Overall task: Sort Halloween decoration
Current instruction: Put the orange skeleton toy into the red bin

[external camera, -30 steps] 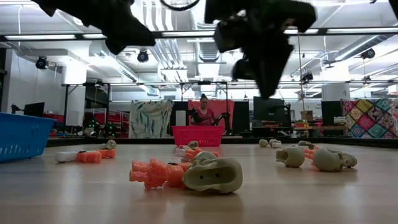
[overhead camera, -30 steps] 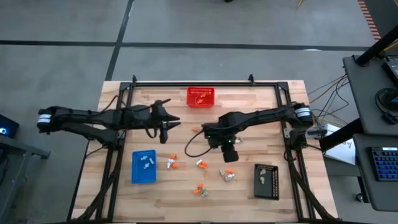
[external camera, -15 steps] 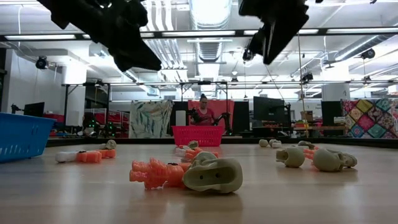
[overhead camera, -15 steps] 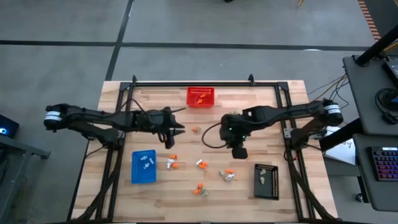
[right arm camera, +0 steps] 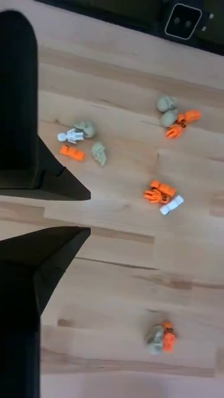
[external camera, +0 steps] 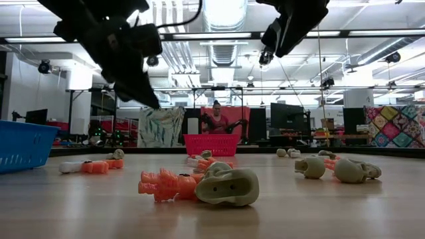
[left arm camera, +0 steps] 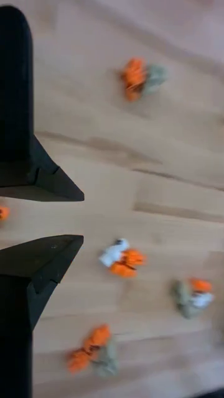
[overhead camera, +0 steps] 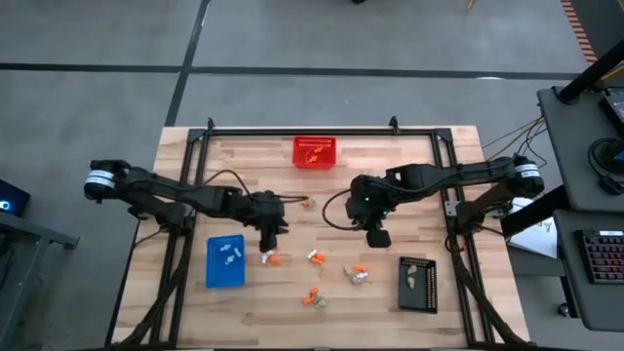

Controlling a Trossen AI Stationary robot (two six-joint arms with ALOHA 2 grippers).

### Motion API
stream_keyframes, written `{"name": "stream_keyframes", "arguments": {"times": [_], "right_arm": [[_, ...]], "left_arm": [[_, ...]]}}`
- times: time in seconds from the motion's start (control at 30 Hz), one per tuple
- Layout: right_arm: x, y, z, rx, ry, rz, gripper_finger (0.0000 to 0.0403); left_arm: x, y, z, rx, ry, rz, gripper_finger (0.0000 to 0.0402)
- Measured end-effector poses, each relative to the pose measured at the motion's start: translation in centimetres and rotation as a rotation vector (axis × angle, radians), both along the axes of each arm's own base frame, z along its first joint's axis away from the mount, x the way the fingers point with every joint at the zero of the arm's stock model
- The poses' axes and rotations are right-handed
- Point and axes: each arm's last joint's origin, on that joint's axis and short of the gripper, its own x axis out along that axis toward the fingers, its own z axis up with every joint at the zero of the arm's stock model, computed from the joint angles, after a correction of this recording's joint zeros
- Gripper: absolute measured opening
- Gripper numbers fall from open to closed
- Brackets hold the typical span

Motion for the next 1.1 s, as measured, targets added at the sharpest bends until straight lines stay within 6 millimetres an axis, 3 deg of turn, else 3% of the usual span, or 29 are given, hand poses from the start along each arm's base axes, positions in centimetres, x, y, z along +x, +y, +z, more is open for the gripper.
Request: {"name": "stream_keyframes", "arguments": {"times": [0.27, 0.53, 1.1], "right_arm": [[0.0, 0.0, 0.1, -0.013, -0.017, 0.022, 0.0063], [0.0, 0.0, 0.1, -0.014, -0.017, 0.023, 0.0063], [0.1, 0.0, 0.1, -0.007, -0.014, 0.013, 0.0063]], "left_arm": [[-0.2, -1.1, -1.7, -0.023, 0.129, -0.003, 0.0085], [-0.4, -2.3, -1.8, -0.069, 0.146, 0.015, 0.0107], [-0.9, -2.8, -2.2, -0.114, 0.205, 0.132, 0.0108]]}}
